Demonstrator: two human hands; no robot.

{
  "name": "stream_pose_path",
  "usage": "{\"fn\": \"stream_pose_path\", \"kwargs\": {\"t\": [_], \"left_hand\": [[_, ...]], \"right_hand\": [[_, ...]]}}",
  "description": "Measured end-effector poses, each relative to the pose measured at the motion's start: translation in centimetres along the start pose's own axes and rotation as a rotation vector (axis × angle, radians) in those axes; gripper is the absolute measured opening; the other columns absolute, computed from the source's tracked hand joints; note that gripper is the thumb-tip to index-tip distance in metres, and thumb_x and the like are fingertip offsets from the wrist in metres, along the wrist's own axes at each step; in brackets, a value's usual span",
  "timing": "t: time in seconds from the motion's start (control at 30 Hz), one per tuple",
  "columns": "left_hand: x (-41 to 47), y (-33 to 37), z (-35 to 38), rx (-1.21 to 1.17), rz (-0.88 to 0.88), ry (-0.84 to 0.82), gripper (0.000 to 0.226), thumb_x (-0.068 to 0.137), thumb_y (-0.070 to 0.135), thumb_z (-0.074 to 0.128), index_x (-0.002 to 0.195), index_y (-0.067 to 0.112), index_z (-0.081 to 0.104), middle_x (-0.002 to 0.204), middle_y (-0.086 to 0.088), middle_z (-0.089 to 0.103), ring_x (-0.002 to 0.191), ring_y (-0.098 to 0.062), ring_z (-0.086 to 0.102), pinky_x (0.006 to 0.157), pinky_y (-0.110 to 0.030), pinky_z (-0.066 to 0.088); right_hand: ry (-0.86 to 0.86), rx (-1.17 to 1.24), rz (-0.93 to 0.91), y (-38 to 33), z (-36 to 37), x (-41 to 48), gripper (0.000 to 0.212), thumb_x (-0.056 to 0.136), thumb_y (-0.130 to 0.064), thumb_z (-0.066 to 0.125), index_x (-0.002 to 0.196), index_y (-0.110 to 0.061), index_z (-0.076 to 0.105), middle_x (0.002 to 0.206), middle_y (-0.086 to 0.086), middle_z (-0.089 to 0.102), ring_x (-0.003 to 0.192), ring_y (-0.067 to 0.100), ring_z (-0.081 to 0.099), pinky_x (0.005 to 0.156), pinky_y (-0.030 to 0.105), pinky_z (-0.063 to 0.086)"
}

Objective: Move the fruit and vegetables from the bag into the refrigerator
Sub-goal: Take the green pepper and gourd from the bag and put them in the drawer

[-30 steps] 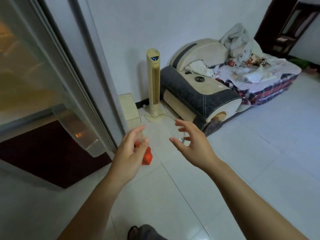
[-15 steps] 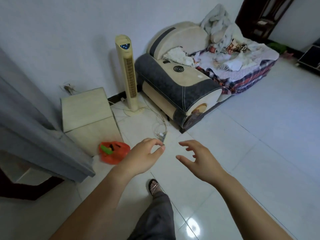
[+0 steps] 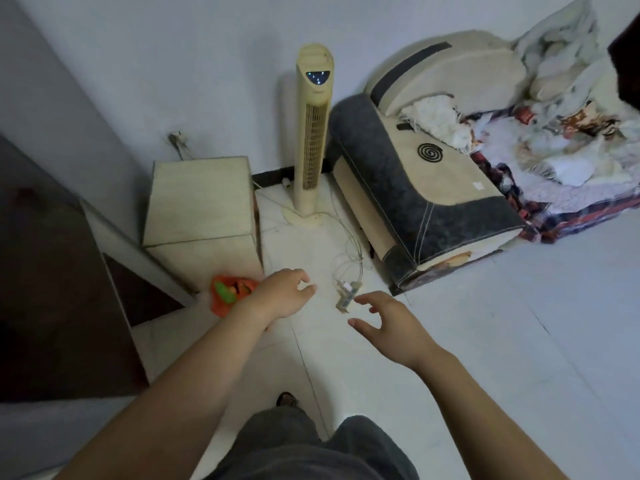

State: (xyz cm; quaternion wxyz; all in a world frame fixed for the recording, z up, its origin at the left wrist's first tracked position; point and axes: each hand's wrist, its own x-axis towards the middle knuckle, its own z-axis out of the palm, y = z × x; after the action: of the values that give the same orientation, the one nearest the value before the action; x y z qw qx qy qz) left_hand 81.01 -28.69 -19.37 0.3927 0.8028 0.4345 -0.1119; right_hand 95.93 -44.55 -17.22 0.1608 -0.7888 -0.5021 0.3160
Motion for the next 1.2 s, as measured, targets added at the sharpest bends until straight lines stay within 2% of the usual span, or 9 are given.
{"fn": "stream_pose_path", "kwargs": {"t": [0.1, 0.23, 0.4, 0.63, 0.8, 0.97, 1.1, 1.2], "left_hand": [[0.9, -2.3, -1.3, -0.073, -0.1, 0.065, 0.044, 0.086, 0.048, 0.048, 0.116, 0.019, 0.059, 0.119, -0.001, 0.061, 0.102, -0.017, 0.059, 0.092, -0.031, 0.046], [1.0, -5.3, -2.3, -0.156, -0.275, 0.132, 0.03, 0.092, 0.033, 0.05, 0.106, 0.01, 0.062, 0.105, -0.006, 0.065, 0.099, -0.024, 0.059, 0.081, -0.03, 0.044], [2.1, -7.5, -1.3, -0.322, -0.502, 0.142, 0.042, 0.094, 0.037, 0.045, 0.129, 0.014, 0.049, 0.132, -0.008, 0.051, 0.118, -0.022, 0.05, 0.094, -0.029, 0.041], [8.4, -9.7, 3.5, -0.56, -0.739, 0.346, 0.039, 0.093, 0.039, 0.049, 0.127, 0.02, 0.05, 0.131, -0.003, 0.052, 0.115, -0.019, 0.051, 0.094, -0.029, 0.041], [15.4, -15.0, 9.0, -0.605, -0.759, 0.42, 0.038, 0.093, 0.039, 0.048, 0.126, 0.022, 0.05, 0.13, 0.0, 0.052, 0.115, -0.016, 0.05, 0.094, -0.029, 0.04], [21.7, -24.8, 16.0, -0.558, -0.786, 0.459, 0.039, 0.093, 0.04, 0.047, 0.127, 0.022, 0.049, 0.129, 0.001, 0.053, 0.113, -0.016, 0.052, 0.094, -0.031, 0.042], [26.4, -33.3, 20.7, -0.445, -0.765, 0.512, 0.036, 0.093, 0.037, 0.048, 0.126, 0.021, 0.051, 0.127, -0.002, 0.054, 0.11, -0.017, 0.053, 0.094, -0.033, 0.044], [30.3, -39.6, 23.5, -0.412, -0.655, 0.641, 0.041, 0.089, 0.042, 0.051, 0.124, 0.02, 0.053, 0.126, -0.003, 0.054, 0.112, -0.016, 0.051, 0.095, -0.028, 0.041]], "right_hand": [[-0.107, -0.033, -0.1, -1.1, 0.2, 4.6, 0.045, 0.088, -0.039, 0.06, 0.128, -0.019, 0.052, 0.129, -0.003, 0.053, 0.112, 0.01, 0.052, 0.082, 0.01, 0.03], [-0.276, -0.121, -0.252, -2.7, 0.9, 10.8, 0.047, 0.088, -0.043, 0.059, 0.13, -0.024, 0.05, 0.13, -0.005, 0.051, 0.113, 0.009, 0.052, 0.089, 0.015, 0.037], [-0.523, -0.211, -0.423, -3.6, 1.4, 18.3, 0.046, 0.089, -0.043, 0.057, 0.131, -0.026, 0.047, 0.134, -0.007, 0.048, 0.117, 0.009, 0.048, 0.094, 0.019, 0.038], [-0.821, -0.352, -0.631, -1.4, 5.8, 30.6, 0.046, 0.089, -0.04, 0.058, 0.131, -0.022, 0.047, 0.133, -0.004, 0.05, 0.117, 0.011, 0.05, 0.098, 0.024, 0.04], [-0.867, -0.423, -0.692, 2.3, 14.2, 38.2, 0.051, 0.09, -0.039, 0.057, 0.135, -0.019, 0.043, 0.137, -0.002, 0.047, 0.123, 0.014, 0.047, 0.104, 0.028, 0.038], [-0.842, -0.454, -0.744, 7.3, 26.2, 44.6, 0.053, 0.089, -0.041, 0.057, 0.135, -0.018, 0.044, 0.136, 0.0, 0.046, 0.124, 0.016, 0.046, 0.105, 0.032, 0.038], [-0.75, -0.393, -0.841, 10.3, 36.1, 49.6, 0.058, 0.084, -0.036, 0.065, 0.133, -0.013, 0.045, 0.137, 0.006, 0.044, 0.127, 0.023, 0.042, 0.107, 0.033, 0.034], [-0.6, -0.329, -0.923, 11.9, 43.3, 53.1, 0.075, 0.075, -0.046, 0.064, 0.136, -0.009, 0.042, 0.139, 0.011, 0.041, 0.133, 0.027, 0.035, 0.112, 0.041, 0.029]]}}
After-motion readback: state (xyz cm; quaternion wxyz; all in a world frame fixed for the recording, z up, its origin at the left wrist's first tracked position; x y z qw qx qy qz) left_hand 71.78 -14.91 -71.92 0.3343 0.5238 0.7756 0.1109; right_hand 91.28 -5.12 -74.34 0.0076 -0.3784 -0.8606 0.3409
